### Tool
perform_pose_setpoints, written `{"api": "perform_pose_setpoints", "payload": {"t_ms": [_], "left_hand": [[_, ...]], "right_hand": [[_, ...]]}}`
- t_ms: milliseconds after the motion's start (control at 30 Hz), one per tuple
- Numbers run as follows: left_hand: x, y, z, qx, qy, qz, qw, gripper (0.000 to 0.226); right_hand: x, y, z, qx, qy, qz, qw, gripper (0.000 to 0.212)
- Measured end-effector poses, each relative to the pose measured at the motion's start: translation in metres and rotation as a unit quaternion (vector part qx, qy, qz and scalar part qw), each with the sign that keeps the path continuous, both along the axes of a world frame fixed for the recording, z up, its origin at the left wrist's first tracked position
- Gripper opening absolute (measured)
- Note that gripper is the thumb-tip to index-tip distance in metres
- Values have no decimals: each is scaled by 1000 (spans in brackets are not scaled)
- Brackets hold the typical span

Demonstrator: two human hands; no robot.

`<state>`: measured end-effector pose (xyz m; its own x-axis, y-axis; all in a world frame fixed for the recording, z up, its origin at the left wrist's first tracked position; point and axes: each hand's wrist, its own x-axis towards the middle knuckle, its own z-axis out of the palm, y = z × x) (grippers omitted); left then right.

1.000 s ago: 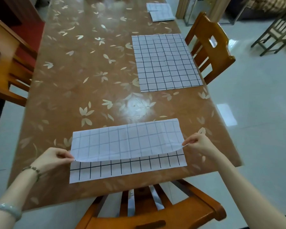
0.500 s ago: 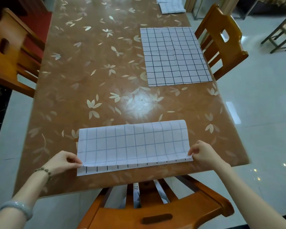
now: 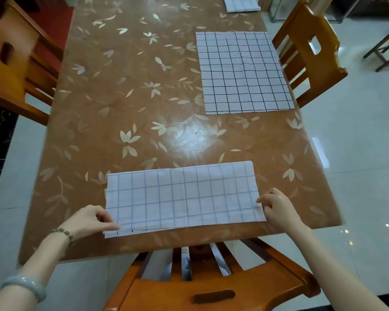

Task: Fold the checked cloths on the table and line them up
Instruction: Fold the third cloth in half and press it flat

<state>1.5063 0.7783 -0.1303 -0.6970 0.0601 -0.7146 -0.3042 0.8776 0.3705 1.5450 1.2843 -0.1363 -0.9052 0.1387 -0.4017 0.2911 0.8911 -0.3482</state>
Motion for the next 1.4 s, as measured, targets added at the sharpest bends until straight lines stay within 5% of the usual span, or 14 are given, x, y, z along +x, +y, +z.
{"api": "perform_pose_setpoints", "payload": {"t_ms": [167, 267, 333, 567, 1000, 1400], "left_hand": [[-21, 61, 9, 18, 253, 1, 967, 30], [-35, 118, -13, -16, 339, -128, 932, 45], [-43, 140, -32, -58, 317, -202, 925, 59], [-39, 163, -64, -146, 239, -193, 940, 80], [-20, 168, -82, -156, 266, -126, 943, 64], [-11, 120, -83, -191, 258, -44, 946, 66]], "right_hand": [[-37, -70, 2, -70, 204, -5, 977, 28], [-59, -136, -14, -82, 218, 103, 967, 33], [-66, -168, -27, -64, 194, 184, 961, 39], [-74, -177, -64, 44, 85, 258, 961, 61], [-72, -187, -69, 53, 100, 324, 939, 54], [-85, -46, -72, 136, 97, 190, 967, 66]]}}
